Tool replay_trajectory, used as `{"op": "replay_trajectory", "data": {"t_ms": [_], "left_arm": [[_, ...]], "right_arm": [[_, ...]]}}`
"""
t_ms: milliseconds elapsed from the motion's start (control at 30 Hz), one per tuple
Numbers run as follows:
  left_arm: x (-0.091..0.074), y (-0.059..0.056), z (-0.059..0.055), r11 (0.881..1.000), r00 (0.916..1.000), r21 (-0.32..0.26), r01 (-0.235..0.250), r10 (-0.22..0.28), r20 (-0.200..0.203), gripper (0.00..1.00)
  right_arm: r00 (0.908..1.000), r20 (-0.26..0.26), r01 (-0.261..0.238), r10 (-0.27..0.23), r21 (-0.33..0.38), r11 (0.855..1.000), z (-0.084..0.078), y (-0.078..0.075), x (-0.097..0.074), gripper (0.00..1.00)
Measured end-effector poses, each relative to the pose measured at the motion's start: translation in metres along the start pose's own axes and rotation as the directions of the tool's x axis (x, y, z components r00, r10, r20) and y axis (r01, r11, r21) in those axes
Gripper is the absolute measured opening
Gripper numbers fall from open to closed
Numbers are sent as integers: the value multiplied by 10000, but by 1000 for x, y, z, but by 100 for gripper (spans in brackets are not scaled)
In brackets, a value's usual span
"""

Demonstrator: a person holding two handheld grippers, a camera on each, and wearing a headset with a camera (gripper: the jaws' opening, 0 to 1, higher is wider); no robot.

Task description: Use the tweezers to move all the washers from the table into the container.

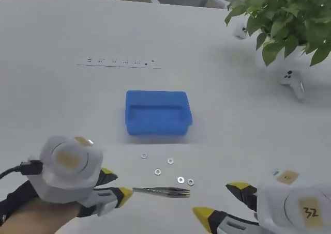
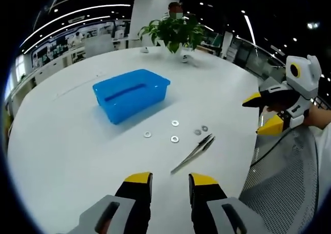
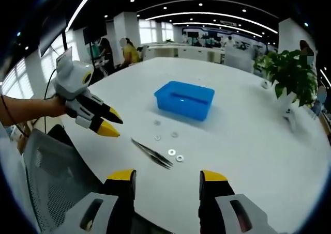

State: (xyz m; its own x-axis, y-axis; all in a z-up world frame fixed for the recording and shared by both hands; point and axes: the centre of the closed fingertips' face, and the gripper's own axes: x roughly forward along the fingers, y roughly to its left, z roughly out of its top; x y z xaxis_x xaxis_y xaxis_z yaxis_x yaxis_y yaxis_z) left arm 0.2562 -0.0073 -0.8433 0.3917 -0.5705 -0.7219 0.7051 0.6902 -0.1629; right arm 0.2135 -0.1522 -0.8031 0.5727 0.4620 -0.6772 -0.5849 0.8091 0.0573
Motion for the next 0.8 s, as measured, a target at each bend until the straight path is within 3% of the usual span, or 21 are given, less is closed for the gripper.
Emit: {"op": "replay_trajectory", "data": {"t_ms": [333,567,667,800], "left_arm": [[20,-2,-4,9911,9950,1136,694,-605,-795,20],[32,-6,-7,9696,9861,2125,1215,-935,-1371,11],[35,-9,-8,9549,9821,2573,1484,-1117,-1517,7],[39,-12,-11,9192,9771,3543,1721,-1136,-1799,2]], "right_arm": [[9999,-149,-14,15,94,10000,-4,-1,2,49],[9998,-171,-79,85,372,9993,-7,-2,2,49],[9998,-182,-55,60,277,9996,-7,-2,2,48],[9996,-292,-39,38,-13,10000,-8,1,3,48]]}}
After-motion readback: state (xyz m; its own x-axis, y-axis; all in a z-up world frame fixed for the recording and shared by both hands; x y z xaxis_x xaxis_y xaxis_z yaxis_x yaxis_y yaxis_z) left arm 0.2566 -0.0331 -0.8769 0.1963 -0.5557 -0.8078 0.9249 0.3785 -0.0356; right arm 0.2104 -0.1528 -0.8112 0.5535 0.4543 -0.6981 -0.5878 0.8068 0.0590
